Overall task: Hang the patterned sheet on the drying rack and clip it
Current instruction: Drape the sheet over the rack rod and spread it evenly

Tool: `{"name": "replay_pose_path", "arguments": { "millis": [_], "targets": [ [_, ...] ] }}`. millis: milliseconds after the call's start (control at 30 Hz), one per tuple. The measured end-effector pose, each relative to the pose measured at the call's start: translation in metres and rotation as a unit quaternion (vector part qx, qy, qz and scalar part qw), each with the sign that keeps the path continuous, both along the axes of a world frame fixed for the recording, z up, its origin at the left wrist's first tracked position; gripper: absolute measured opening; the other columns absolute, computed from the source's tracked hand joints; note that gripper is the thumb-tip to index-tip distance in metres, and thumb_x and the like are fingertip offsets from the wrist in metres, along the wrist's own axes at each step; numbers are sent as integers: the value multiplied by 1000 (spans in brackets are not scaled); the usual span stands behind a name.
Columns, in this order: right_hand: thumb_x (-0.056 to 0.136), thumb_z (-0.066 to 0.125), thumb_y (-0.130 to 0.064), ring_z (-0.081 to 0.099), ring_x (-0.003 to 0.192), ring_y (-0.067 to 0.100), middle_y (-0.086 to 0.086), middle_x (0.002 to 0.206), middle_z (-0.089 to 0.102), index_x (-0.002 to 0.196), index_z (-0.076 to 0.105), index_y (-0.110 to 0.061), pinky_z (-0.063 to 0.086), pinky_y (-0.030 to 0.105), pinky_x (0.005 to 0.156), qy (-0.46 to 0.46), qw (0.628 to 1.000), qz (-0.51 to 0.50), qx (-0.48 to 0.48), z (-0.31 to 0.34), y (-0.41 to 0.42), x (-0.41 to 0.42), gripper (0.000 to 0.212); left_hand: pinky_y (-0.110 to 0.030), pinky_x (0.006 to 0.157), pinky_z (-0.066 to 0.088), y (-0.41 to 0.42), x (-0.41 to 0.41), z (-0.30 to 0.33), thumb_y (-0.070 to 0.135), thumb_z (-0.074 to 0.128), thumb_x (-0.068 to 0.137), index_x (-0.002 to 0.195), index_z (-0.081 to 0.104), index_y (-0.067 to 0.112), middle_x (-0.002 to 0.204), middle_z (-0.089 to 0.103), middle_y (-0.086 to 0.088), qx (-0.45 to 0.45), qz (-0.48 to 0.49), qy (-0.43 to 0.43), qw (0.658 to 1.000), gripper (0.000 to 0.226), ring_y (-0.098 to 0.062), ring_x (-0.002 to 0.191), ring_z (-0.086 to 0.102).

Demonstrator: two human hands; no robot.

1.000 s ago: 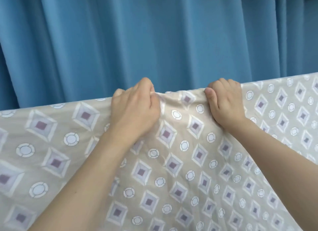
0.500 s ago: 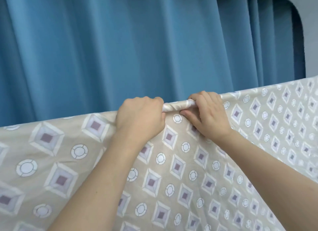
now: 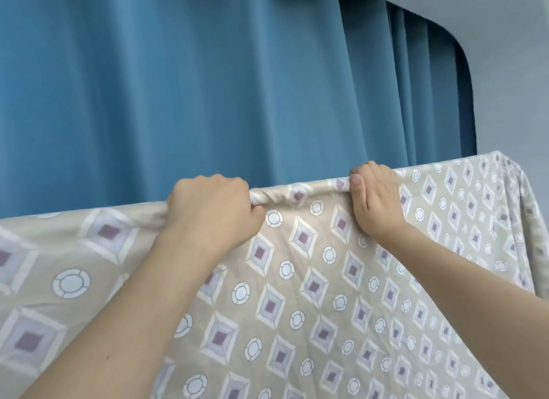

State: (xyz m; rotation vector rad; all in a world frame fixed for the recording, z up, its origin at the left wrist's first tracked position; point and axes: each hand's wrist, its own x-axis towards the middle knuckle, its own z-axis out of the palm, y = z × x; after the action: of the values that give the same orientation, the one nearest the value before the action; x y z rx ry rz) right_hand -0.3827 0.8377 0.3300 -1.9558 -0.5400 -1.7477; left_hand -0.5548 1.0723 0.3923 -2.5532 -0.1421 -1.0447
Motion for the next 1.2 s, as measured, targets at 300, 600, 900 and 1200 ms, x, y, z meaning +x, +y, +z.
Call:
{"name": "replay_pose_path", "arguments": {
  "millis": [300, 600, 900, 1200],
  "targets": [
    [102, 20, -41, 43, 83, 24, 6, 90, 54, 96, 57, -8, 28, 31, 83, -25, 1000, 17, 2, -9, 16, -3, 49, -32, 69, 31, -85, 50, 8, 37, 28, 102, 89, 42, 26, 108, 63, -3, -6, -143, 74, 987, 22, -23, 81, 43],
    [99, 11, -42, 36, 62, 24, -7, 60, 33, 64, 34, -17, 37, 41, 70, 85, 994, -62, -28, 18, -76, 22, 49, -29, 47, 18, -79, 68, -16, 30, 39, 99, 84, 35, 20, 67, 38, 7, 68, -150, -89, 982, 19, -20, 62, 42],
    [101, 15, -47, 44, 89, 26, 8, 98, 52, 100, 55, -8, 27, 31, 89, 17, 1000, -6, 6, -7, -81, 42, 56, -34, 66, 32, -116, 75, 5, 53, 25, 99, 102, 48, 19, 105, 61, 0, -14, -136, 54, 989, 41, -25, 100, 57],
    [95, 31, -54, 49, 93, 21, 1, 97, 59, 107, 60, -12, 34, 34, 89, 59, 997, 27, -38, 1, -132, 52, 53, -32, 55, 28, -154, 102, -2, 34, 33, 103, 88, 39, 19, 80, 55, 0, 23, -199, 0, 980, 22, -26, 67, 45]
  ]
}}
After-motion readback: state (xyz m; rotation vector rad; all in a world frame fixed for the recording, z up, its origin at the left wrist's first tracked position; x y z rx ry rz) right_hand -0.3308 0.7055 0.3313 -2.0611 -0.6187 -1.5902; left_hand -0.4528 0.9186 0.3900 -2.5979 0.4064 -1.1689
